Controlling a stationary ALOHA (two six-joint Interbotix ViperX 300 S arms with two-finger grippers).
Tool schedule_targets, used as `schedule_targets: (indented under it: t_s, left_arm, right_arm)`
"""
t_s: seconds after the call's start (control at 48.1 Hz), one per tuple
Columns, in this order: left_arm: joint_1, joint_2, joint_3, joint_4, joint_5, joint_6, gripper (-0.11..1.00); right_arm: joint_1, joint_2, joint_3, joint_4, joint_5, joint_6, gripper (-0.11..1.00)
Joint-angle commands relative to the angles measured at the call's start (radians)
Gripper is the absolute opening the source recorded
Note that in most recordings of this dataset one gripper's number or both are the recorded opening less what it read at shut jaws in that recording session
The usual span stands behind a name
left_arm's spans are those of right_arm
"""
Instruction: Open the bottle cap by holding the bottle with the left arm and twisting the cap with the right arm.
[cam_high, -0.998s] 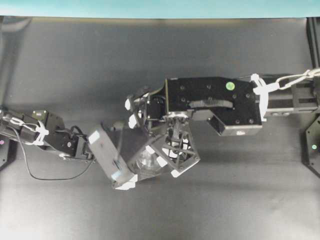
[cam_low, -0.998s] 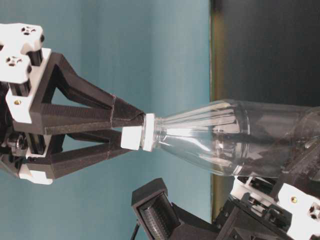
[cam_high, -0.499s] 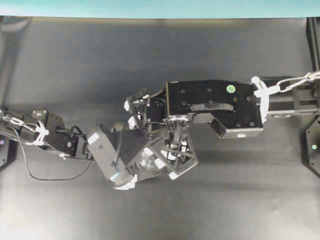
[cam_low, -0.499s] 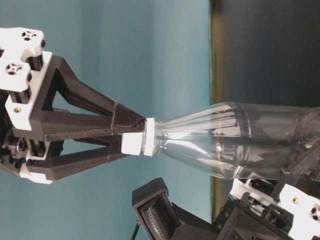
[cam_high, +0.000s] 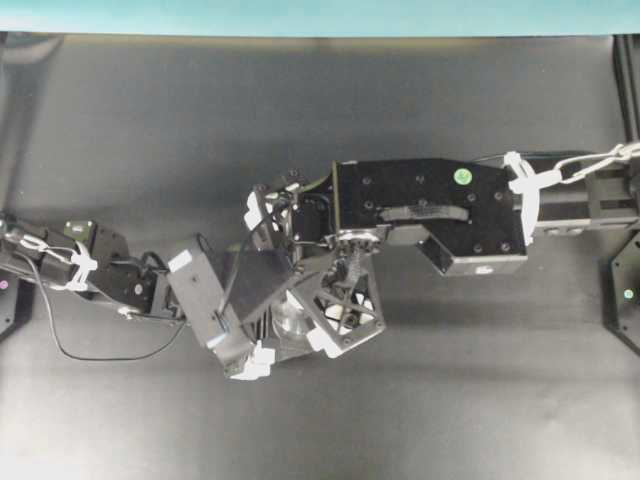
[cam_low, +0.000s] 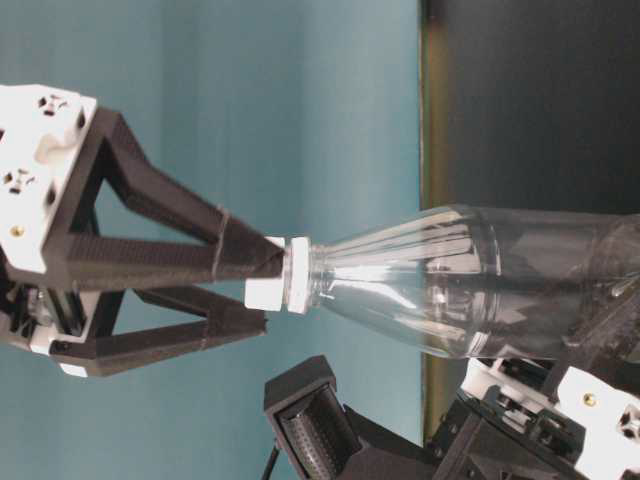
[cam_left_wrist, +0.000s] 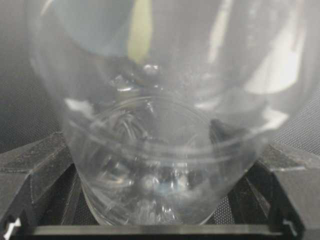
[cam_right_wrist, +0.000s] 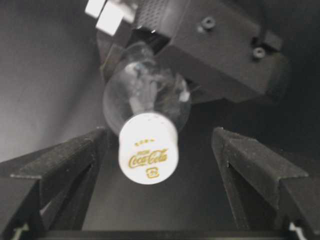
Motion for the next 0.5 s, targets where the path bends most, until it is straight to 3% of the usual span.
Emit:
schedule_targets:
  t_s: [0.0,0.083,0.208,0.395,0.416,0.478]
  left_arm:
    - [-0.006,-0.006,-0.008,0.003,-0.003,0.000,0.89]
    - [-0.008,-0.008,-0.006,0.003,-0.003,0.000,0.89]
    - [-0.006,-0.008,-0.006,0.003,-0.003,0.000,0.89]
    - [-0.008,-0.008,-0.009,0.003,-0.002,-0.003,0.89]
    - [-0.006,-0.008,-0.009,0.003,-0.002,-0.003,0.89]
    - [-0.008,-0.008,-0.009,0.003,0.005,-0.003,0.89]
  right_arm:
    - [0.015,-0.031,-0.026,-0.008,-0.006,0.063,0.80]
    - [0.015,-0.049,-0.052,-0.009,0.003,0.175,0.80]
    - [0.017,-0.064,-0.104,-0.002,0.032,0.399,0.80]
    - [0.017,-0.028,-0.201,0.014,0.098,0.890,0.80]
    - [0.015,-0.018,-0.209,0.014,0.114,0.968,0.80]
    - [0.014,-0.006,-0.221,0.015,0.150,1.095,0.79]
